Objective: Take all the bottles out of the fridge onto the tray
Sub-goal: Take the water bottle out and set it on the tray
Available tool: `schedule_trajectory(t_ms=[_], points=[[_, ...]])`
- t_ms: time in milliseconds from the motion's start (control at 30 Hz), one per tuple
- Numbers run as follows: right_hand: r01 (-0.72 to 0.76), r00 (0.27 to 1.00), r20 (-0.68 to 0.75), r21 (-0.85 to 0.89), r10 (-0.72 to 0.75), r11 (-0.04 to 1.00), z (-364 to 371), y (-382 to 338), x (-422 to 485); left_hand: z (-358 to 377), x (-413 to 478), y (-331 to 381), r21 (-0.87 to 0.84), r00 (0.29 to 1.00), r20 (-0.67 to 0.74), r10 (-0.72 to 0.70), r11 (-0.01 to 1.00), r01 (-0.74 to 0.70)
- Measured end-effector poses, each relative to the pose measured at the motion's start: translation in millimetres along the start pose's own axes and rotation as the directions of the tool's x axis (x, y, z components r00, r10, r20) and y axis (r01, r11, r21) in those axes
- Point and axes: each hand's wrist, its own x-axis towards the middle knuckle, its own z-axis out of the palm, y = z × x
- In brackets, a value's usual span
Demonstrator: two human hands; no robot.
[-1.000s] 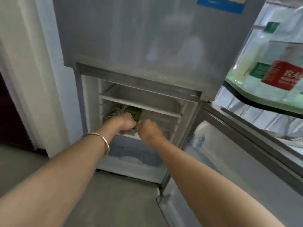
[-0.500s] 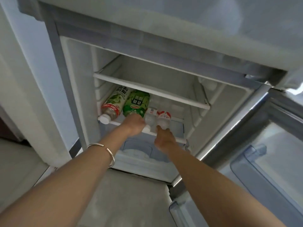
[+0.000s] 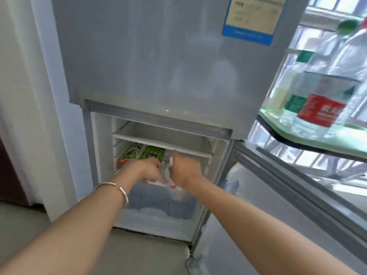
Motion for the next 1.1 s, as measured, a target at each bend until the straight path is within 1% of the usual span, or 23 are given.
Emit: schedule_trajectory(t_ms=[67,100,133,200,267,333,367,400,467,533,567,633,733,767,800,833,900,967,1033,1100], points=[[0.018,1.0,-0.015,0.057,-0.017,0.998,-39.0,-9.4,-21.8,-1.2,-27.7,16.2,-0.009,0.996,0.085,0.012,1.0,-0.012],[0.012,1.0,-0.03,0.082,-0.009,0.997,-63.0,-10.4,-33.6,-1.3,-42.9,27.2,-0.013,0.993,0.109,0.038,0.999,-0.037],[0.003,0.999,-0.051,0.105,0.003,0.994,-86.1,-10.4,-43.7,-1.7,-54.7,35.7,-0.041,0.992,0.103,0.076,0.997,-0.072],[-0.021,0.992,-0.119,0.175,0.042,0.984,-135.9,-0.7,-68.3,-2.3,-86.7,61.8,-0.12,0.981,0.012,0.195,0.974,-0.192],[-0.026,0.974,-0.207,0.285,0.088,0.958,-177.3,11.5,-87.0,-12.8,-113.8,88.3,-0.197,0.954,-0.097,0.282,0.935,-0.296],[0.023,0.937,-0.326,0.419,0.126,0.908,-211.1,26.0,-108.8,-26.6,-141.9,119.5,-0.259,0.92,-0.16,0.358,0.884,-0.389],[0.069,0.907,-0.398,0.457,0.134,0.887,-225.2,35.8,-122.0,-32.7,-157.6,138.7,-0.269,0.899,-0.186,0.397,0.859,-0.435],[0.119,0.881,-0.457,0.469,0.125,0.875,-235.1,42.9,-136.7,-38.1,-172.7,155.9,-0.278,0.876,-0.209,0.434,0.833,-0.478],[0.199,0.842,-0.535,0.431,0.072,0.88,-245.6,57.8,-163.2,-43.8,-201.0,192.4,-0.296,0.816,-0.257,0.518,0.761,-0.577],[0.192,0.82,-0.57,0.368,0.057,0.91,-246.7,72.4,-179.7,-40.6,-219.2,227.9,-0.326,0.749,-0.286,0.597,0.675,-0.662],[0.169,0.796,-0.6,0.35,0.082,0.921,-245.2,80.0,-182.2,-36.0,-223.2,242.4,-0.34,0.726,-0.296,0.621,0.641,-0.688],[0.099,0.719,-0.674,0.343,0.171,0.934,-250.5,100.8,-185.0,-21.3,-226.6,275.0,-0.365,0.688,-0.33,0.646,0.585,-0.724],[0.032,0.565,-0.775,0.363,0.282,0.931,-264.3,139.2,-185.4,6.2,-220.5,317.1,-0.476,0.625,-0.394,0.673,0.433,-0.766],[0.022,0.516,-0.804,0.358,0.296,0.933,-267.0,153.8,-183.5,16.8,-217.0,327.0,-0.513,0.623,-0.394,0.676,0.401,-0.759],[0.007,0.487,-0.822,0.341,0.294,0.94,-269.7,165.9,-182.7,28.4,-212.4,334.6,-0.528,0.63,-0.366,0.685,0.405,-0.747],[-0.023,0.479,-0.826,0.327,0.298,0.945,-270.1,179.2,-179.9,41.1,-208.7,340.0,-0.516,0.644,-0.309,0.7,0.445,-0.732],[-0.103,0.508,-0.786,0.351,0.353,0.931,-269.2,200.3,-173.0,65.2,-198.4,348.3,-0.469,0.677,-0.172,0.716,0.545,-0.696],[-0.143,0.55,-0.728,0.4,0.409,0.905,-265.7,217.9,-163.1,81.0,-186.9,354.3,-0.482,0.678,-0.118,0.725,0.555,-0.678],[-0.171,0.603,-0.658,0.446,0.451,0.878,-258.5,229.1,-153.7,90.3,-177.1,355.4,-0.487,0.669,-0.121,0.734,0.543,-0.684],[-0.192,0.637,-0.608,0.471,0.474,0.861,-250.5,237.3,-146.4,97.1,-167.0,354.1,-0.477,0.669,-0.106,0.736,0.552,-0.684]])
